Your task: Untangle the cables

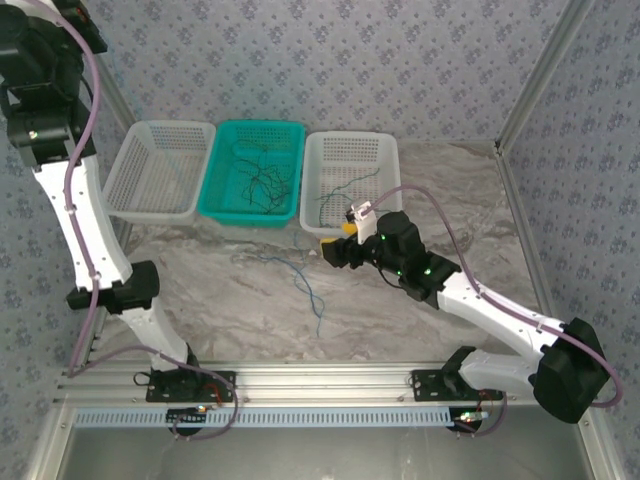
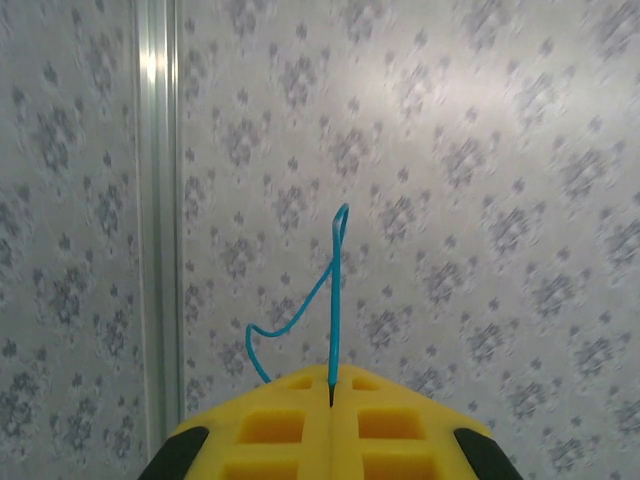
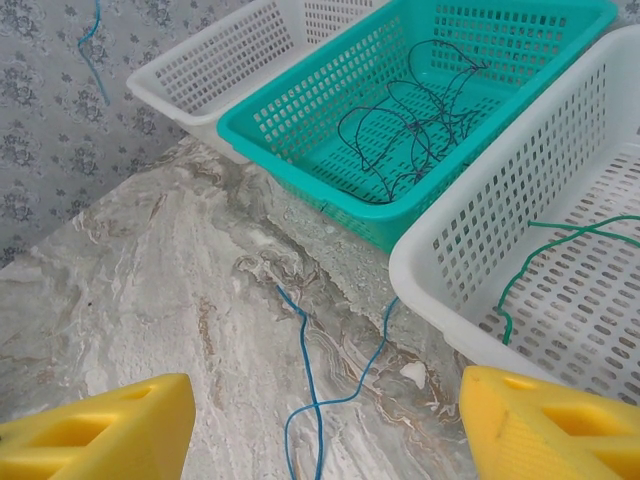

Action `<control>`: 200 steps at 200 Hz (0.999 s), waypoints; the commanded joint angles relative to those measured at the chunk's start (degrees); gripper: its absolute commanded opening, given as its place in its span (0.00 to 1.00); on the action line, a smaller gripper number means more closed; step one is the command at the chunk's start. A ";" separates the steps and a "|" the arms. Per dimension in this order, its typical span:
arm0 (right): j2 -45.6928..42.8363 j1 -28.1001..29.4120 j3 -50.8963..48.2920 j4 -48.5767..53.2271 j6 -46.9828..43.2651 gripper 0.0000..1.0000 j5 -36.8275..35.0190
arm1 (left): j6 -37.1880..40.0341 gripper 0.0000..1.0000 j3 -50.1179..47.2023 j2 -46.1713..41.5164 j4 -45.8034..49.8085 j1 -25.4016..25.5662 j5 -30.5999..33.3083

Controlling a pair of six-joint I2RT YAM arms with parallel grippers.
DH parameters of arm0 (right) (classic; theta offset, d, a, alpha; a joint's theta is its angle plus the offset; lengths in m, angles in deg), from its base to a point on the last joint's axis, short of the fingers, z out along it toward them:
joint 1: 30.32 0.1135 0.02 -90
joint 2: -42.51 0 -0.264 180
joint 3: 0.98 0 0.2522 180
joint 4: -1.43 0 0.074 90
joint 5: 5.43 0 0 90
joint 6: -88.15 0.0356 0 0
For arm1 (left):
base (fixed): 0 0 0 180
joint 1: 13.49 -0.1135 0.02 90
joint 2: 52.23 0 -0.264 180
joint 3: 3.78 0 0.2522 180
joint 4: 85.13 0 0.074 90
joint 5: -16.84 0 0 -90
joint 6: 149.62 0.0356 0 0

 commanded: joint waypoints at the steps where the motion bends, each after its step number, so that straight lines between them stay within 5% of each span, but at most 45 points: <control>1: -0.78 -0.27 1.05 1.72 0.71 0.72 -0.45 | -2.09 0.00 -1.77 2.74 -2.96 -3.03 -2.69; 48: 0.77 -0.19 1.89 1.52 1.64 0.73 -0.74 | -7.47 0.00 -10.12 7.47 -5.24 -7.25 -9.74; 108: 3.15 -0.01 3.15 1.18 2.29 0.73 -0.16 | -8.73 0.00 -13.37 14.32 4.02 -6.68 -12.60; 160: 3.09 0.22 3.88 1.74 2.73 0.73 0.36 | -12.29 0.00 -38.75 8.93 -3.96 -5.44 -5.80; 188: 2.05 0.46 4.01 2.84 2.42 0.73 -0.37 | -13.06 0.57 -41.52 5.58 -3.40 -5.67 -3.83; 200: 1.75 0.50 3.95 2.90 2.33 0.73 -0.65 | -13.29 0.68 -41.43 3.43 -1.89 -5.75 -2.69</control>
